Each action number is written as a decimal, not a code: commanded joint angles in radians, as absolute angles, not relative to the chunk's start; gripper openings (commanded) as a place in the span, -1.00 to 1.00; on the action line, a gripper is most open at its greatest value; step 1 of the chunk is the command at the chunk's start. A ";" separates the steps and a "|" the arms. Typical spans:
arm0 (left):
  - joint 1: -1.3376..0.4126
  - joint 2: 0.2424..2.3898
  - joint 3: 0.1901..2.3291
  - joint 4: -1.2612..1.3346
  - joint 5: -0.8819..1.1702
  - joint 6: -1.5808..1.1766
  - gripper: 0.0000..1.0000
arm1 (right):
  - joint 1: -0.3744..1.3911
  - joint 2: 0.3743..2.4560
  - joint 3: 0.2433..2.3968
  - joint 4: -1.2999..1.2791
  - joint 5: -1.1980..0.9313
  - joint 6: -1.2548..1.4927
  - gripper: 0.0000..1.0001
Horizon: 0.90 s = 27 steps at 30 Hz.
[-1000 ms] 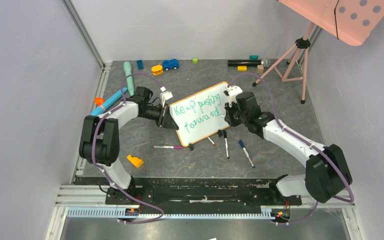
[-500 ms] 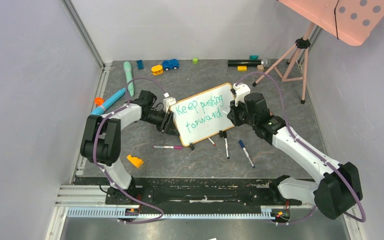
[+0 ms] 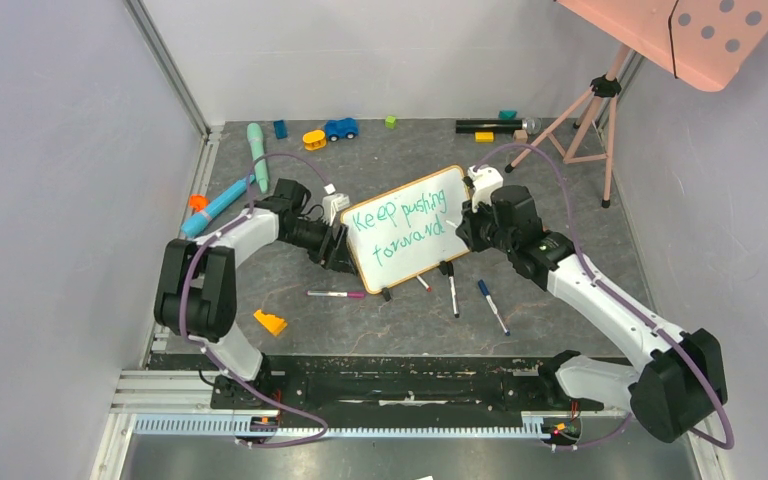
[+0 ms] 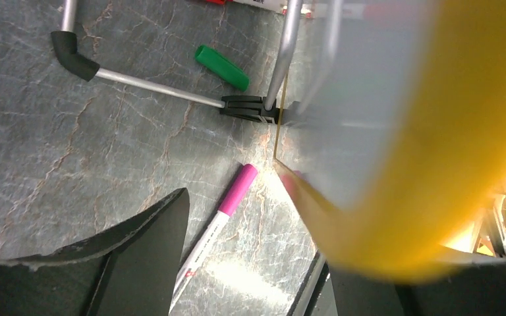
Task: Write a sentence on the whiteboard
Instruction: Write a sentence on the whiteboard, then move the whiteboard stand to the center of the board.
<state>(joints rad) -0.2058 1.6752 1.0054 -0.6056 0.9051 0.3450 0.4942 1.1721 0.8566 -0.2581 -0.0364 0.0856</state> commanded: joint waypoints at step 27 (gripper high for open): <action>0.165 0.932 0.915 -0.605 0.771 -0.167 0.99 | 0.491 0.980 0.967 -0.256 -0.017 0.116 -1.00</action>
